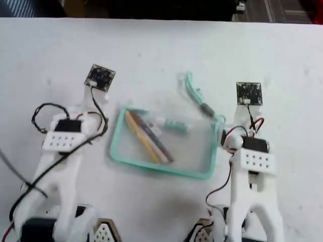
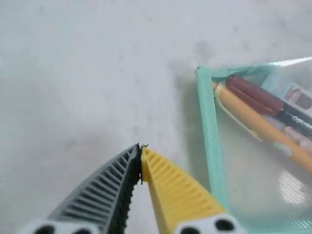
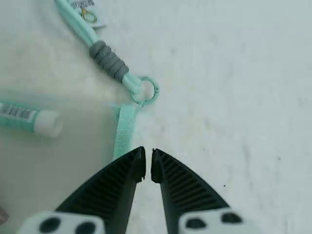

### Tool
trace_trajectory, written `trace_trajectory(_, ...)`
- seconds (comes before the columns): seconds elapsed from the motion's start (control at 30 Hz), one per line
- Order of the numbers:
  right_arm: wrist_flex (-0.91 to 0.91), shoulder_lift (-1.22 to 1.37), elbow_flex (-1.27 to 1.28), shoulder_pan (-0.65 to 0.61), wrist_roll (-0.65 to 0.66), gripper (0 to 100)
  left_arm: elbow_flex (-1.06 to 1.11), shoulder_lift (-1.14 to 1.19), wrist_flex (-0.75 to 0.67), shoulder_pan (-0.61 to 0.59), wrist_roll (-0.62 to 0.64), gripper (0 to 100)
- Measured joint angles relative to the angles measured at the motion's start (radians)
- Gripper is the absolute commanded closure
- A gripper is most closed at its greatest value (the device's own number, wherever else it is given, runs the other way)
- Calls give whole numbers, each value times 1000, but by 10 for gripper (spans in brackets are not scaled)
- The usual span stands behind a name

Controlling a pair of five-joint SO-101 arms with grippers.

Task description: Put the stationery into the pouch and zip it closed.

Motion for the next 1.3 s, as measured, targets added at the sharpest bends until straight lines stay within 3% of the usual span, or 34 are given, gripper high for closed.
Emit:
trace_trajectory(0.2, 14, 167, -37, 5, 2, 981, -178, 393, -17, -6, 3, 978)
trace_trajectory(0.5, 12, 347, -120, -143, 57, 981, -560, 766, 226, -6, 6, 978)
trace_trajectory(0.8, 64, 661, -460, -236, 64, 981, -681, 844, 278, -8, 11, 977)
trace_trajectory(0.97, 97, 835, -651, -236, 64, 981, -717, 853, 278, 12, 95, 977)
trace_trajectory(1.3, 132, 856, -710, -213, 64, 981, -727, 853, 278, 60, 126, 977)
